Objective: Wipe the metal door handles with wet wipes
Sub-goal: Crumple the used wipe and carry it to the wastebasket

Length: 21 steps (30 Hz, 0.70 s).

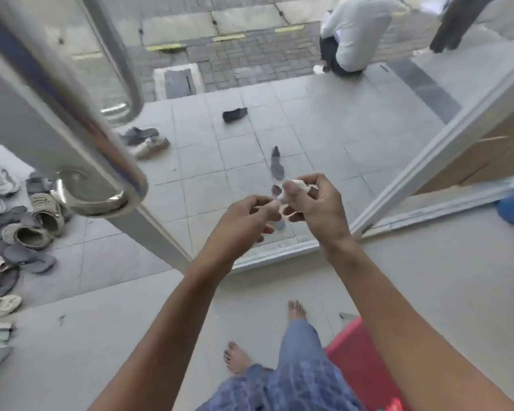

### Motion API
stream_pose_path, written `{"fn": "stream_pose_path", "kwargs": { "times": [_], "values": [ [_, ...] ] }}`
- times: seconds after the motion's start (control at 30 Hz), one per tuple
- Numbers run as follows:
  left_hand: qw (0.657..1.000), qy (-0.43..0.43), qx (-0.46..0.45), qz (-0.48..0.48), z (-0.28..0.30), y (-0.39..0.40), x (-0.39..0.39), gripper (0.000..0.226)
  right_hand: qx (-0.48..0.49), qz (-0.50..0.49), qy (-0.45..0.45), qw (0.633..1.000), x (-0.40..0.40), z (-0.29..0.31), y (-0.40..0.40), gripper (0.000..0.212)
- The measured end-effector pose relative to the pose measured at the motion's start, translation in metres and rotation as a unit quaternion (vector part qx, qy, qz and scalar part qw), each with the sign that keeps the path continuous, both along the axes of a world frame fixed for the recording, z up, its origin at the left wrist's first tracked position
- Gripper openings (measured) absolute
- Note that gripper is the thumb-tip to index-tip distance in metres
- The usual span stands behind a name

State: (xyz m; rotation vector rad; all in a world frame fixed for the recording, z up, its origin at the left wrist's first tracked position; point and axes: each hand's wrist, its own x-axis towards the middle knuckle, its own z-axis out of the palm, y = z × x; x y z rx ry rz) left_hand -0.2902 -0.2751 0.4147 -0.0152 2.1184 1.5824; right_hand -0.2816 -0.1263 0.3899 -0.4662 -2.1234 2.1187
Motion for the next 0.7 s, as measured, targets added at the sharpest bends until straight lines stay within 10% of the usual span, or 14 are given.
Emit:
{"fn": "stream_pose_path", "kwargs": {
  "times": [0.7],
  "values": [
    [0.915, 0.046, -0.085, -0.392, -0.043, 0.309, -0.022, 0.025, -0.056, -0.251, -0.125, 0.958, 0.081, -0.05, 0.263, 0.049]
  ]
}}
